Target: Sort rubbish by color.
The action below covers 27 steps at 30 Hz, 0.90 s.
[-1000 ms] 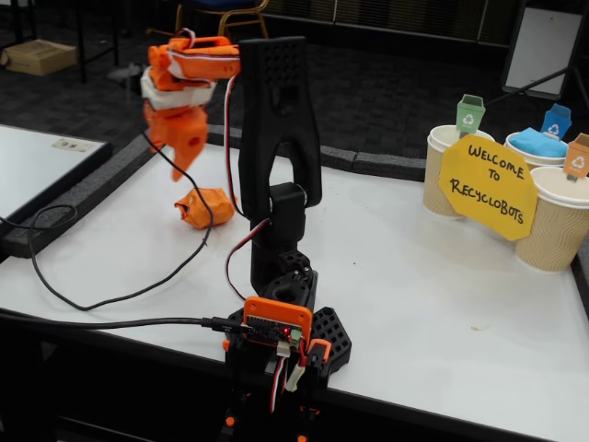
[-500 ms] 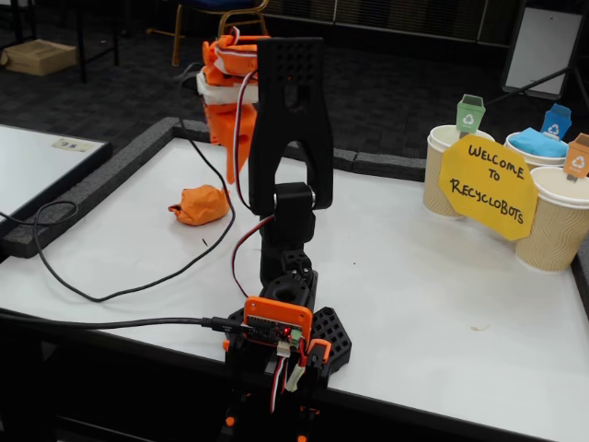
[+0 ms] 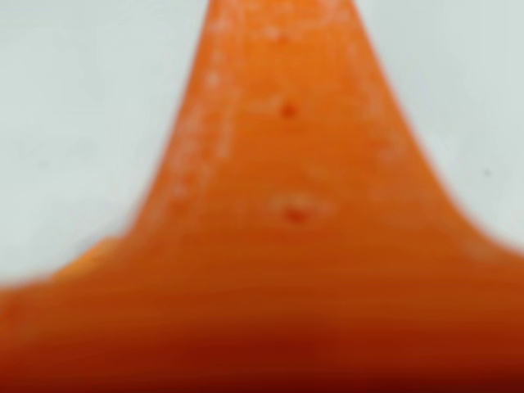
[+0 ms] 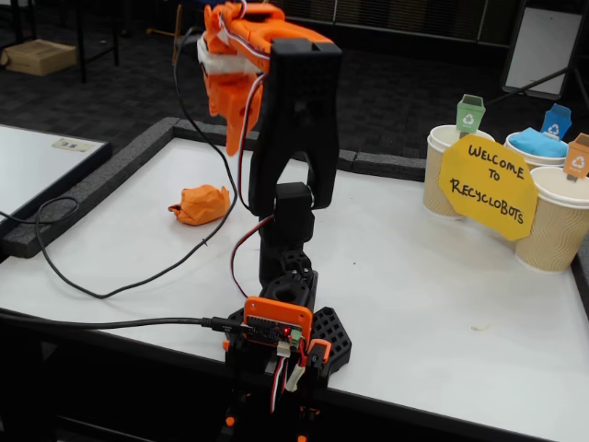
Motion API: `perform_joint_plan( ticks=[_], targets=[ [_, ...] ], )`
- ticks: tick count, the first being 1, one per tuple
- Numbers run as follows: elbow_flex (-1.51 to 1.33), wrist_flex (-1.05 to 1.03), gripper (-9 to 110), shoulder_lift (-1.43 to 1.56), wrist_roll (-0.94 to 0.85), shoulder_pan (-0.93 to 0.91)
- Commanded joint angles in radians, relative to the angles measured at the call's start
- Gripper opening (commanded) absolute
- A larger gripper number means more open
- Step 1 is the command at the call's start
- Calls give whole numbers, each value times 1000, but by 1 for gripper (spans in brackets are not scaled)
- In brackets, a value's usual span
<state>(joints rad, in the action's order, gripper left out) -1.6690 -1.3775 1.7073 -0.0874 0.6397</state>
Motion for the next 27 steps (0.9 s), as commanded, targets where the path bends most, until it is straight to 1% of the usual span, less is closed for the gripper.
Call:
perform_joint_plan(
  ticks=[1,8,18,27],
  targets=[
    [0,-46,30,244,-8,15],
    [-138,-98,30,337,-8,15],
    [-387,34,29,383,-8,23],
    [-431,110,31,379,-8,80]
  ],
)
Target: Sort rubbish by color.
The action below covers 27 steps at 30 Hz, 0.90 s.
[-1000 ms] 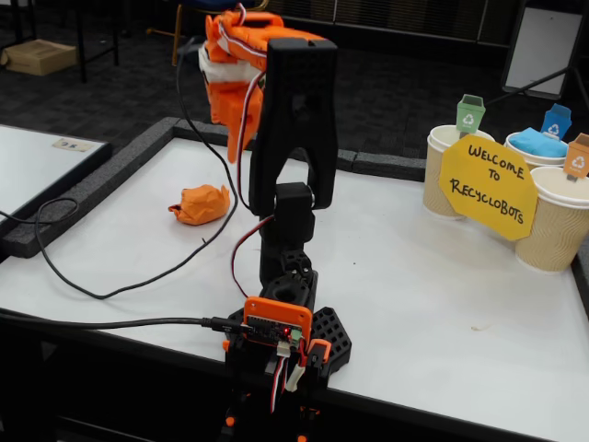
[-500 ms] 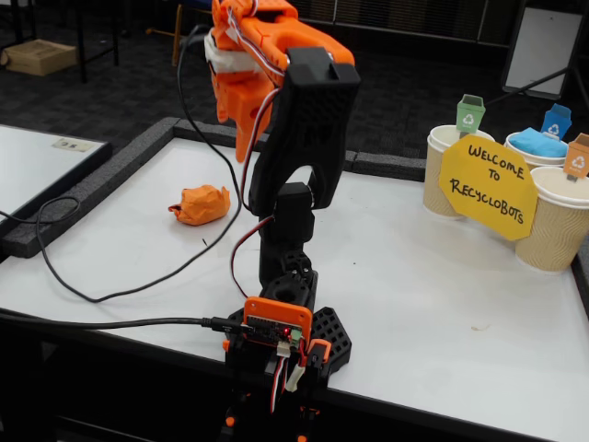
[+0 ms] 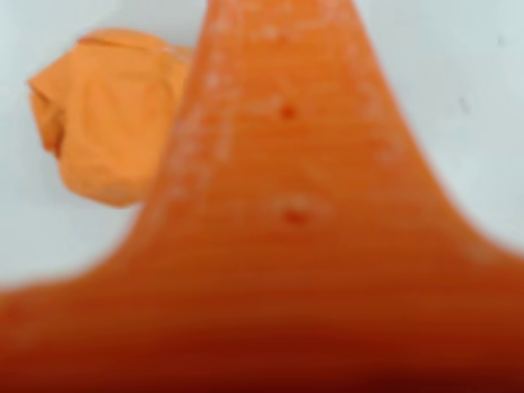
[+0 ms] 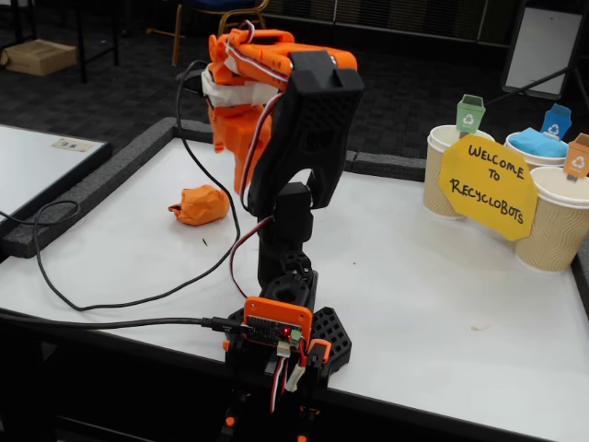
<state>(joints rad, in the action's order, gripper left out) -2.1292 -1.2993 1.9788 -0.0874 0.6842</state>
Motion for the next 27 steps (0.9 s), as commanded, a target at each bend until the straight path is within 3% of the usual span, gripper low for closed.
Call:
perform_joint_plan(
  ticks=[1,27],
  targets=[
    [28,37,31,107,-8,46],
    [83,140,31,-164,-8,106]
  ],
)
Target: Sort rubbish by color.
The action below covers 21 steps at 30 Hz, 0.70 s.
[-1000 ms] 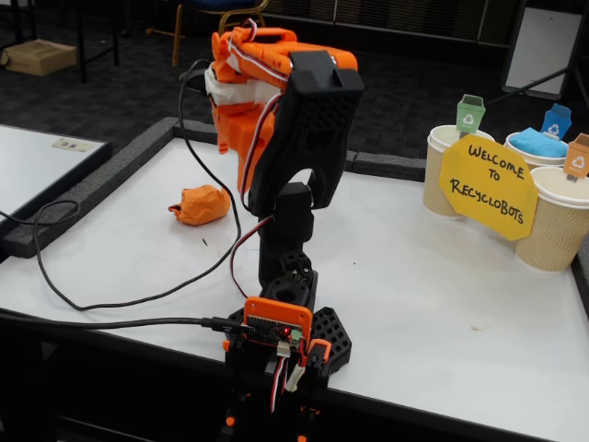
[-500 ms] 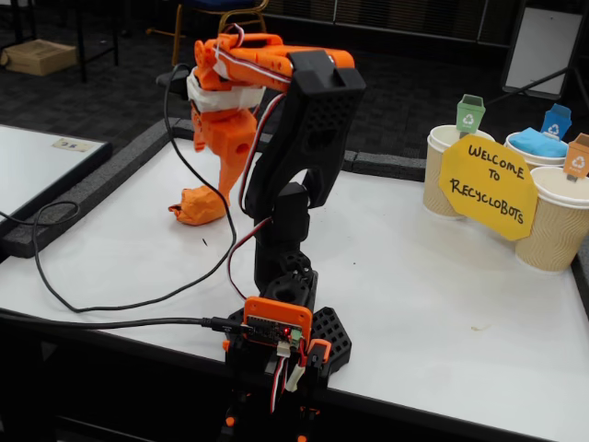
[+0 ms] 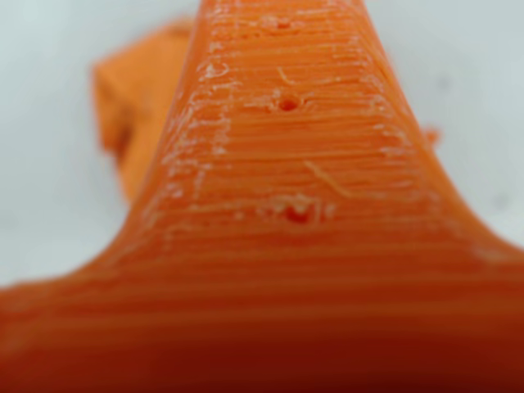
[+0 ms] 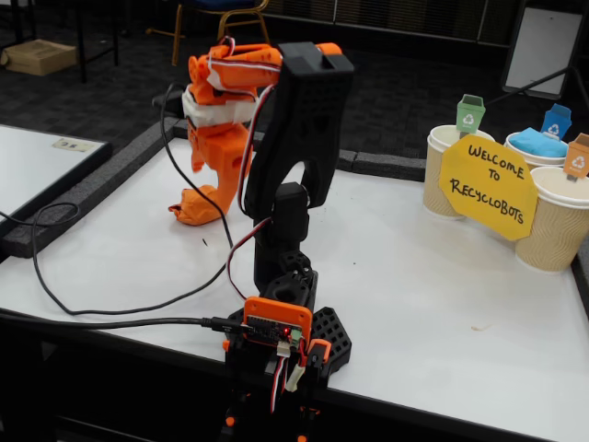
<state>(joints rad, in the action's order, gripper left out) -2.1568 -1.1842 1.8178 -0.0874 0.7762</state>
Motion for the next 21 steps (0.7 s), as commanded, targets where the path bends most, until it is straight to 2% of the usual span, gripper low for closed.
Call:
perform_joint_plan(
  ticks=[1,8,15,21],
  targets=[
    [121,28,31,-17,-8,14],
    [202,69,23,-109,-8,15],
    [232,123,3,-147,-8,15],
    [247,121,0,-149,-8,15]
  ],
)
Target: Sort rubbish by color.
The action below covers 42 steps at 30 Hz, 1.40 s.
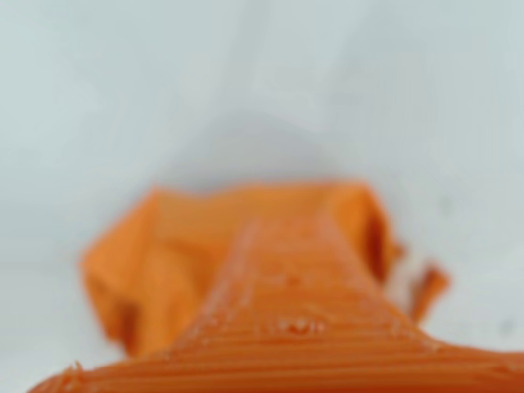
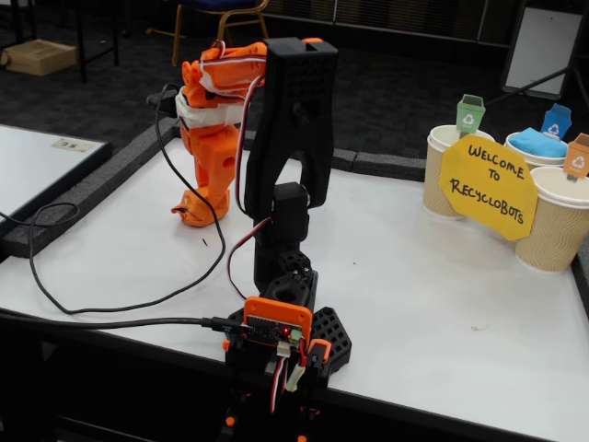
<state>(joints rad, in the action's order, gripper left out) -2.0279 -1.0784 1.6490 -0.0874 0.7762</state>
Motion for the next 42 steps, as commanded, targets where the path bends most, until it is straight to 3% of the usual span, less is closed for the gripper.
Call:
perform_joint_plan(
  ticks=[1,13,28,42],
  targets=[
    [120,11,0,21,-8,15],
    [164,-144,0,282,-8,12],
    [-23,-311,0,870,-8,0],
    [-84,-331,0,1206,-8,-403]
  ],
)
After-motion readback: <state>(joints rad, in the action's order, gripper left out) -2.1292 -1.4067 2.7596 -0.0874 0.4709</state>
